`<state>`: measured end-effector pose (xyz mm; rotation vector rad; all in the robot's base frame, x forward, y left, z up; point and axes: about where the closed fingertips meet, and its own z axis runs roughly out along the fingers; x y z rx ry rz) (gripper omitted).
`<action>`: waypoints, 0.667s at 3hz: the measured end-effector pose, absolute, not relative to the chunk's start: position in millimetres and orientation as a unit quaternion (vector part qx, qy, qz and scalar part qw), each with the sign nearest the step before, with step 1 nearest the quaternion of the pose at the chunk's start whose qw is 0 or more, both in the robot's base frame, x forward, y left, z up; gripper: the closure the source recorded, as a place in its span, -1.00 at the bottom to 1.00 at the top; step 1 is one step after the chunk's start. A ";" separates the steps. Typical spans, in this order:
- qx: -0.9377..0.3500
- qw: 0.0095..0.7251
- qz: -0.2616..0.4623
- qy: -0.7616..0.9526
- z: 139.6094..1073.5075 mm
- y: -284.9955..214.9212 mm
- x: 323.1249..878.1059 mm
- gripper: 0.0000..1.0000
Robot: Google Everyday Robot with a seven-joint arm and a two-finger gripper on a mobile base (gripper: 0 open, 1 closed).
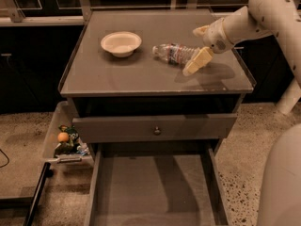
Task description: Place water bottle into middle drawer
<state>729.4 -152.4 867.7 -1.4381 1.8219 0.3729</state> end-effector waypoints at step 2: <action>-0.565 0.362 0.160 0.724 851.0 -146.8 733.6 -0.62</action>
Offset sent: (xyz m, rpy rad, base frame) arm 0.0038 0.0050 -0.0147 -0.0076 0.0479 0.0073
